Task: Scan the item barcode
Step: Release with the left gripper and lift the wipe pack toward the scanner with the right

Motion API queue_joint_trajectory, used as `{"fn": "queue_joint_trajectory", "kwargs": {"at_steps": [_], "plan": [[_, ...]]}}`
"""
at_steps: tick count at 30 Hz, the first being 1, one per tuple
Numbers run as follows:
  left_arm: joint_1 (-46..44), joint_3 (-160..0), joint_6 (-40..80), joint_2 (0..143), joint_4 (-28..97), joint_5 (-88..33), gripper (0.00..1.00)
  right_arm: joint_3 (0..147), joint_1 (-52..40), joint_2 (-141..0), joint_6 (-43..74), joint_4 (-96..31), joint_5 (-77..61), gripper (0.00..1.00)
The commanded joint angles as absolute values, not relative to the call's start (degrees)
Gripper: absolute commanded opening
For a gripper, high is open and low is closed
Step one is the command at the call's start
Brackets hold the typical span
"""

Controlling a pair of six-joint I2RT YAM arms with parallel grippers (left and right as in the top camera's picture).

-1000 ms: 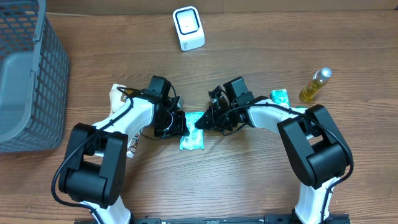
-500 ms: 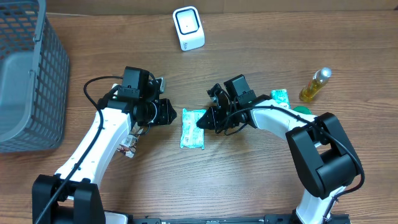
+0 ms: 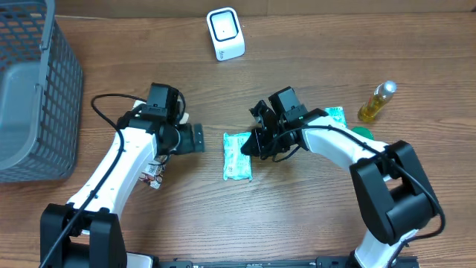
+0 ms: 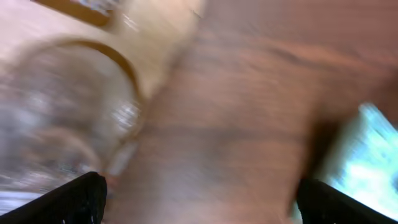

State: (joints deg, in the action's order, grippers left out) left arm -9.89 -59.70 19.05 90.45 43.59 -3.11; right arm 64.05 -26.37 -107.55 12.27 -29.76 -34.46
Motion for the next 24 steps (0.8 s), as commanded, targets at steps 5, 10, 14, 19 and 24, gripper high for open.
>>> {"fn": "queue_joint_trajectory", "kwargs": {"at_steps": [5, 10, 14, 19, 24], "plan": [[-2.6, -59.9, 19.1, 91.1, 36.7, 3.6, 0.99, 68.1, -25.9, -103.3, 6.1, -30.3, -36.9, 0.04], [1.4, -59.9, 18.0, 91.1, 32.9, 3.6, 0.99, 68.6, -25.1, -103.3, 5.4, -28.9, -42.2, 0.04], [3.4, -59.9, 17.8, 91.1, 33.5, 3.6, 1.0, 69.4, -25.1, -103.2, 5.5, -29.5, -42.2, 0.04], [3.7, -59.9, 17.8, 91.1, 33.5, 3.6, 1.0, 70.4, -25.1, -103.2, 5.4, -30.7, -42.1, 0.04], [3.7, -59.9, 17.8, 91.1, 33.5, 3.6, 0.99, 74.0, -25.1, -103.2, 5.3, -32.0, -41.6, 0.04]]}}
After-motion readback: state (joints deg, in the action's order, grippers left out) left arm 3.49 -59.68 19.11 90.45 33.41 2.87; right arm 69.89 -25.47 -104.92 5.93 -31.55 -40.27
